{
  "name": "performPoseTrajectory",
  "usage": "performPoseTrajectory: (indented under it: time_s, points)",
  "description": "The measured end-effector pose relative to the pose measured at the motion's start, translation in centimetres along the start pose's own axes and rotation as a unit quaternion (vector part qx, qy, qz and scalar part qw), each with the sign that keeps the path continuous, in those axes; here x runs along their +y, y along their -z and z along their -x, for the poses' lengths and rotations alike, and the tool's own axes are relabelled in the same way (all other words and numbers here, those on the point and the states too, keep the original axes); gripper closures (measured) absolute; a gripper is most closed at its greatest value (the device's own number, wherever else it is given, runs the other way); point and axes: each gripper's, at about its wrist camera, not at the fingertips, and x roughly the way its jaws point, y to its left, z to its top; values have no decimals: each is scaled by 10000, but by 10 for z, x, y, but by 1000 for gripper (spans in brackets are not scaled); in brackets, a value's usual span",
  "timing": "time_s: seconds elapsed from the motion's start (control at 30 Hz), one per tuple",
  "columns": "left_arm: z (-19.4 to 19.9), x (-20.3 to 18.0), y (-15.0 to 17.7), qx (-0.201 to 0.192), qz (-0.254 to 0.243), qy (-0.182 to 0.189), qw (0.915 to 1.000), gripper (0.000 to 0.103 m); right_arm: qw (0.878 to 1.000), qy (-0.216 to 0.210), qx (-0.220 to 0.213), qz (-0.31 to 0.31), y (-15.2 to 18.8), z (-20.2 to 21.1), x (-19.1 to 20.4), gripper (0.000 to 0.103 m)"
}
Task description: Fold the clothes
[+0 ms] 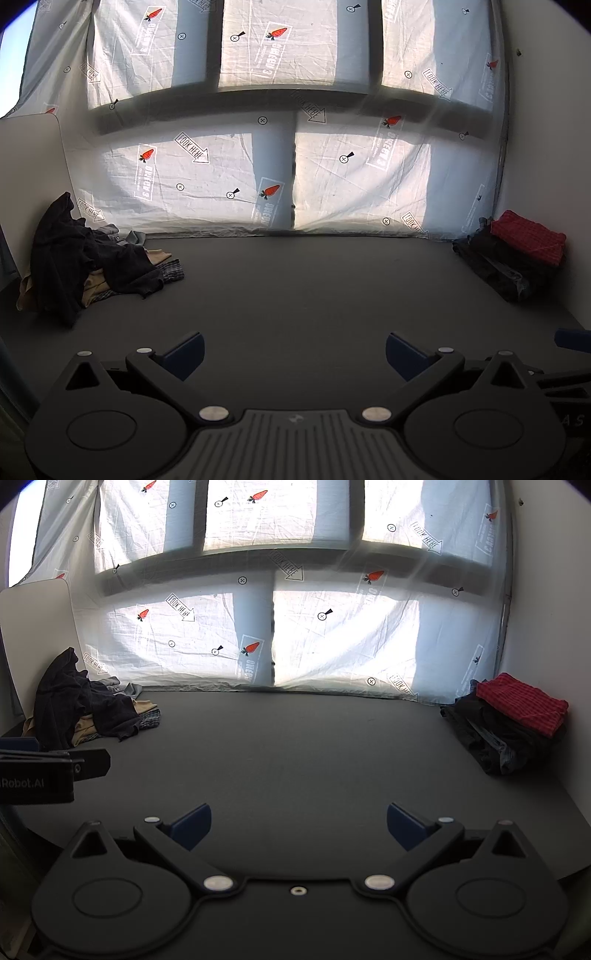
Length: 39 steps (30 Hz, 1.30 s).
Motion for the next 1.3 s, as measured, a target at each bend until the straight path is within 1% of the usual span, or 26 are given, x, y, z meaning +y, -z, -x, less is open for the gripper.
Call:
performPoseTrajectory:
  time_s: [0.3,1.3]
  points:
    - [-4,1,2,25,-61,-12,10000,0,10000,5,5,-1,0,-1,-1,0]
    - [-1,8,-1,-67,37,6,10000,0,9999,74,-58,64,0,0,4,0]
